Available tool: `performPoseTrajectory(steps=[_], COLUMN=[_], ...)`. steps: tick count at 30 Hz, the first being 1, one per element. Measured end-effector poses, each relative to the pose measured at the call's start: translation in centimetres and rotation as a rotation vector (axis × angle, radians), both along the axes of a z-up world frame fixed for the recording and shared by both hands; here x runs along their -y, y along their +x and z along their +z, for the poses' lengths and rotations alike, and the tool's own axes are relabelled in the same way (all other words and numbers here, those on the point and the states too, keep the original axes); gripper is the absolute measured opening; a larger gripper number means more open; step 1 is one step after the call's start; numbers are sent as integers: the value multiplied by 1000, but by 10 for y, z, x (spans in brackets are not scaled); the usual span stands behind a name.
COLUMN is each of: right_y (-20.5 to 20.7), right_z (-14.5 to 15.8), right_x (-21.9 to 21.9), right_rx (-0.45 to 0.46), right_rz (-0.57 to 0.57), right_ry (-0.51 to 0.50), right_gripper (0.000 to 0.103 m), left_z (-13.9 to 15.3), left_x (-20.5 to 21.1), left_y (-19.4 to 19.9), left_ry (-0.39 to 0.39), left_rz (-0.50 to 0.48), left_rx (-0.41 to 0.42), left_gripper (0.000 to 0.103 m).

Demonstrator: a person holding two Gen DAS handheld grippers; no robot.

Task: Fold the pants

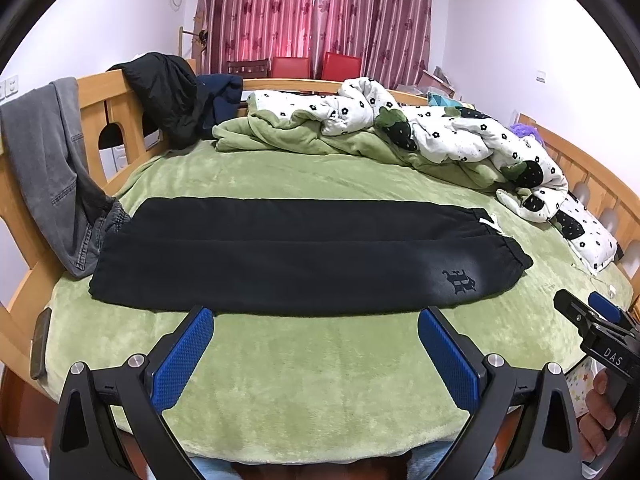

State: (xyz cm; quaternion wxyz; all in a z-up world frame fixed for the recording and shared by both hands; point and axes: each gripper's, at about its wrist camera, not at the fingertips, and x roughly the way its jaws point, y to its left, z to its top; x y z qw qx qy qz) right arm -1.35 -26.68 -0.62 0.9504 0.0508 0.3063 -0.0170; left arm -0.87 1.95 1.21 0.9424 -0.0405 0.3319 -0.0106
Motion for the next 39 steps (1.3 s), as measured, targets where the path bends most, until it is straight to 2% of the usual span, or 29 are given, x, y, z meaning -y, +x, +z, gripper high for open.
performPoseTrajectory(steps=[21,26,31,35,39], right_y=[-3,-1,-3,1,-1], right_z=[11,9,9,6,9], right_x=[-15,-14,-18,-21,-21], right_rx=[11,-14,5,-16,30], right_rz=[3,17,-9,2,18], right_ry=[-54,-26,-79,-100,-112], right_gripper=[103,103,103,103,103], left_z=[0,-5,-5,-4,-5], left_x=[-6,-9,-13,-15,-16], left_y=[-3,-3,-2,1,4], left_ry=[-49,-57,-59,-56,-48], left_rz=[2,4,11,19,22], left_rx=[0,-14,-14,-5,-7], left_gripper=[103,103,103,103,103])
